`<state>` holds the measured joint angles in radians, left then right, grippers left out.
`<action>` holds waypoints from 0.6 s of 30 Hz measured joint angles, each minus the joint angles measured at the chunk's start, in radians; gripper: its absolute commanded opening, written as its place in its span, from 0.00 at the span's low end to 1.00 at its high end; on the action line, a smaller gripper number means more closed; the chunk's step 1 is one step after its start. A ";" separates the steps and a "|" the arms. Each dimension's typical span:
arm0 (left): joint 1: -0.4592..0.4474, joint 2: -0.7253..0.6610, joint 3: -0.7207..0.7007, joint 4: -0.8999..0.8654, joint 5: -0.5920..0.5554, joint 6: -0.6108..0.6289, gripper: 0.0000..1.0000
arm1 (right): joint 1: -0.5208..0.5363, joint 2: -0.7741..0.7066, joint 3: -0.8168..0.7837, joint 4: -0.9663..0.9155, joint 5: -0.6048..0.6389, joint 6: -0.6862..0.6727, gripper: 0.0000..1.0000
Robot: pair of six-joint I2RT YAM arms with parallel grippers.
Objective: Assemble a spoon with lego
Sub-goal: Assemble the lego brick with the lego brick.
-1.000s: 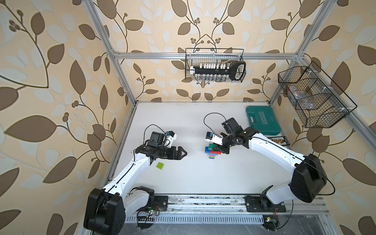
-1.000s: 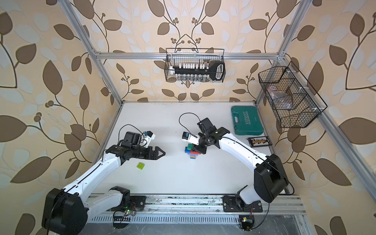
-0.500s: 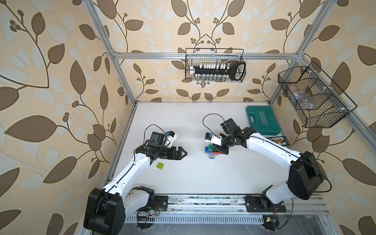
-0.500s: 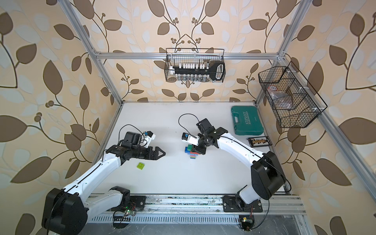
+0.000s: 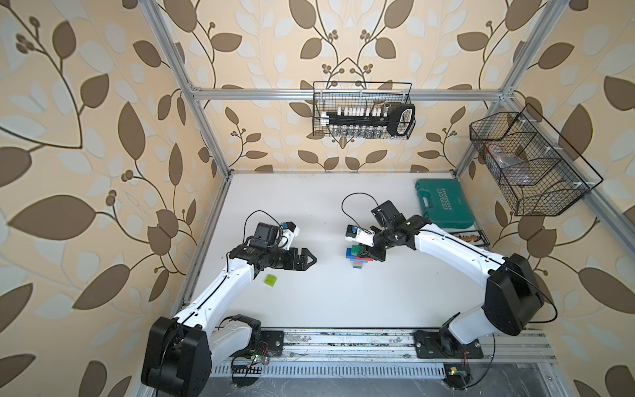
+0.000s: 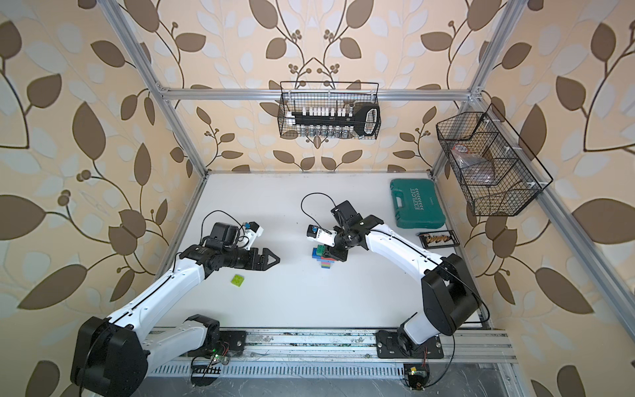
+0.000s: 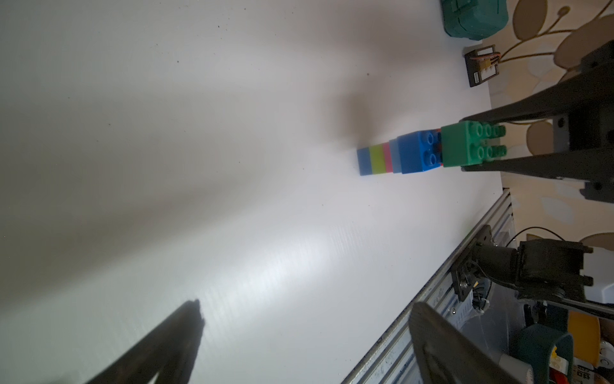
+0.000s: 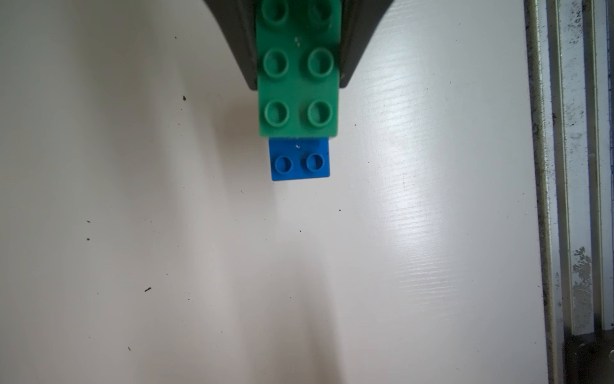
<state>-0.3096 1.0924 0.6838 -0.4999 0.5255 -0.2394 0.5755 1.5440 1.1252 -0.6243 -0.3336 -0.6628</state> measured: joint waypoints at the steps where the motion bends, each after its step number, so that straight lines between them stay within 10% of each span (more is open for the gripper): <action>1: 0.000 0.000 0.000 0.000 0.000 0.000 0.99 | 0.000 0.001 -0.001 0.000 0.000 -0.001 0.00; 18: 0.000 0.000 0.000 -0.003 0.000 0.000 0.99 | 0.000 0.023 -0.001 0.022 -0.008 -0.002 0.00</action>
<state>-0.3099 1.0924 0.6838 -0.5034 0.5251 -0.2398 0.5755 1.5669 1.1240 -0.6025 -0.3412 -0.6643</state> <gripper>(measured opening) 0.989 0.282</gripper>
